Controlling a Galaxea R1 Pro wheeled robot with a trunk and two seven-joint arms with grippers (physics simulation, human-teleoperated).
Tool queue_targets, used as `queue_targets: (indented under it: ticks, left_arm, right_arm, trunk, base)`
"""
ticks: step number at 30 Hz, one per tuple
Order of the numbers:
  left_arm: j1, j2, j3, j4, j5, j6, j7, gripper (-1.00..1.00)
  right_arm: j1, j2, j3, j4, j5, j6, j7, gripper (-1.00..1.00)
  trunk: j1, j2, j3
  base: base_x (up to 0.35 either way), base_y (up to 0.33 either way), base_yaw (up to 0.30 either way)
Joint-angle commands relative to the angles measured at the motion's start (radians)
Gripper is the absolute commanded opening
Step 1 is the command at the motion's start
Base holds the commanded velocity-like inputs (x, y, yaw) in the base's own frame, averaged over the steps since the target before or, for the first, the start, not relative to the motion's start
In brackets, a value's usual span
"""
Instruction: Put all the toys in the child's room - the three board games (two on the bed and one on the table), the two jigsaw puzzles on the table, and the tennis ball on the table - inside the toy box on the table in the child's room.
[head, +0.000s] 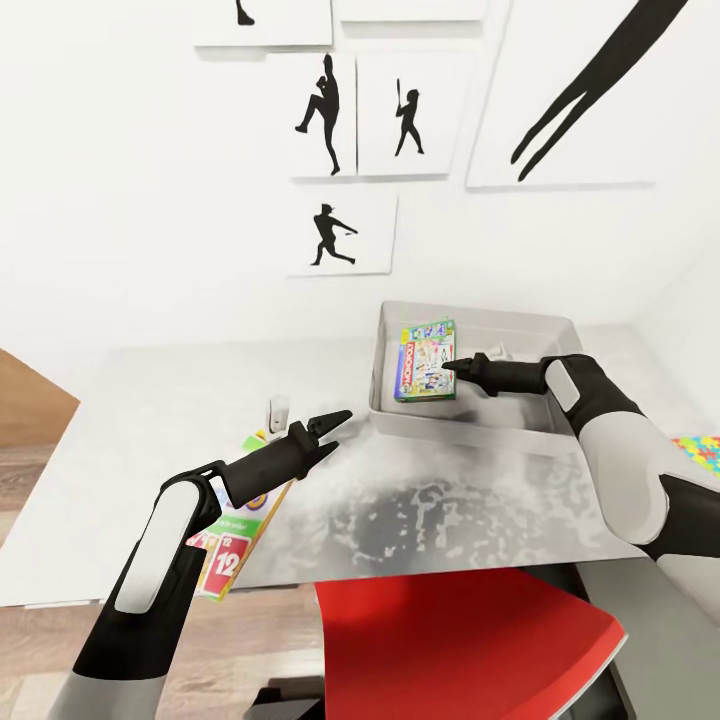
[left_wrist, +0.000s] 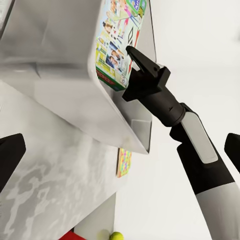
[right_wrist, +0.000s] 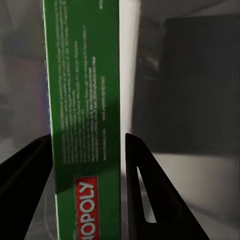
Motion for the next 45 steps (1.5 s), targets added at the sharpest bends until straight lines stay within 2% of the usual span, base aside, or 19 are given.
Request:
queue_targets:
  ticks: [1,14,31,45]
  left_arm:
    - [-0.001,0.000,0.001,-0.001,0.011,0.003,0.010,1.00]
    - [-0.001,0.000,0.001,-0.001,0.011,0.003,0.010,1.00]
    - [-0.001,0.000,0.001,-0.001,0.011,0.003,0.010,1.00]
    - [-0.001,0.000,0.001,-0.002,0.011,0.003,0.010,1.00]
  right_arm:
    - [-0.001,0.000,-0.004,0.000,-0.007,0.008,-0.002,-1.00]
    - [-0.002,-0.002,-0.004,0.000,-0.007,0.008,-0.002,-1.00]
    - [-0.002,-0.011,-0.004,-0.001,-0.007,0.008,-0.002,-1.00]
    - [-0.004,-0.008,-0.004,-0.001,-0.007,0.008,-0.002,-1.00]
  trunk:
    - [0.000,-0.002,-0.003]
    - [0.000,-0.002,-0.021]
    - [0.000,-0.002,-0.027]
    - [0.000,-0.002,-0.045]
  base:
    - [0.000,0.000,0.000]
    - [0.000,0.000,0.000]
    - [0.000,0.000,0.000]
    - [0.000,0.000,0.000]
